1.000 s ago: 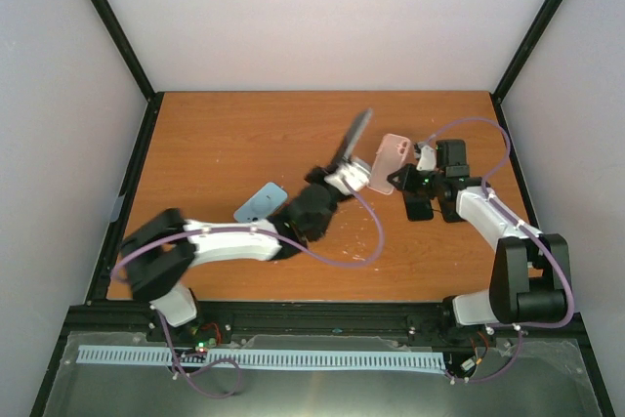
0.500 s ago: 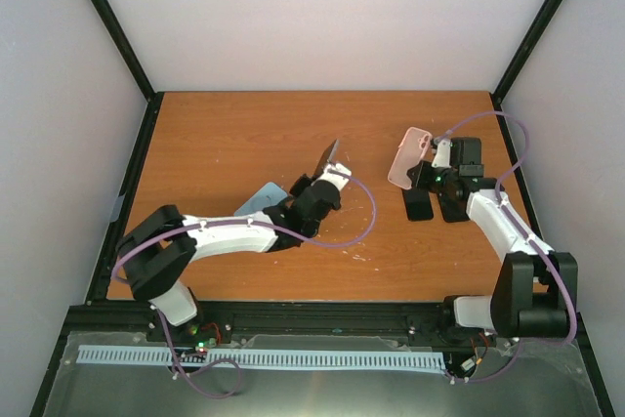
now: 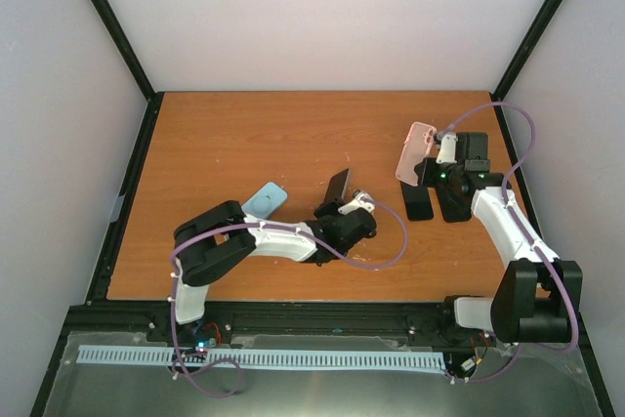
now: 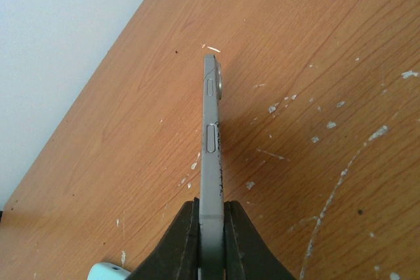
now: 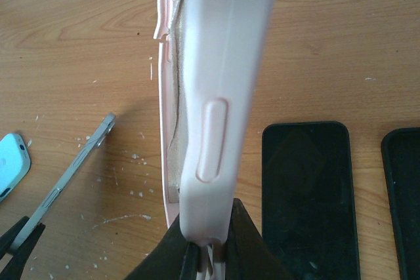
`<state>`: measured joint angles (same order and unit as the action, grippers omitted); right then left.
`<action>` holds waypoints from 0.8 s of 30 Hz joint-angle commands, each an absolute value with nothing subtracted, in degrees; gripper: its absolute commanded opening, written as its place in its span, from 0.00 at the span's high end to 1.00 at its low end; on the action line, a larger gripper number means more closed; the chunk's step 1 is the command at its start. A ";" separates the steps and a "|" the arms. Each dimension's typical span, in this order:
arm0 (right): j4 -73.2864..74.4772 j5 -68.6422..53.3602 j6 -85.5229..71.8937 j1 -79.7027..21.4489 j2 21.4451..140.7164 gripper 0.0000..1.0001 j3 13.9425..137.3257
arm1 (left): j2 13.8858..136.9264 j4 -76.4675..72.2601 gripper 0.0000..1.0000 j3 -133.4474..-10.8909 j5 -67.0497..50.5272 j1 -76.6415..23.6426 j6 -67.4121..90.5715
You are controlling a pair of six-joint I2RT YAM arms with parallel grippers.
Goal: Take the phone out of the phone case
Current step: Place the phone at the center of the board.
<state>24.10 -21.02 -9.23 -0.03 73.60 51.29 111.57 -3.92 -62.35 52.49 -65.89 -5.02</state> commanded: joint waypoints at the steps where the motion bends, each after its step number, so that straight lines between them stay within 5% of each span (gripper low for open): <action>1: 26.49 -20.70 -6.07 0.35 71.81 0.97 51.99 | 113.78 -1.40 1.00 -65.61 55.78 -68.16 -1.35; 5: 26.36 -20.44 -5.62 0.35 71.64 0.97 50.69 | 116.57 2.64 0.97 -67.89 54.19 -69.78 3.10; 10: 24.80 -20.76 -6.39 0.35 70.84 0.97 49.49 | 119.38 6.85 0.69 -70.77 54.12 -71.10 7.67; 16: 24.24 -20.45 -5.63 0.35 70.16 0.97 48.63 | 119.41 7.95 0.60 -70.44 50.34 -71.15 12.64; 24: 26.85 -25.62 -2.22 0.35 71.23 0.97 51.00 | 106.51 2.69 0.21 -64.10 36.95 -70.02 14.21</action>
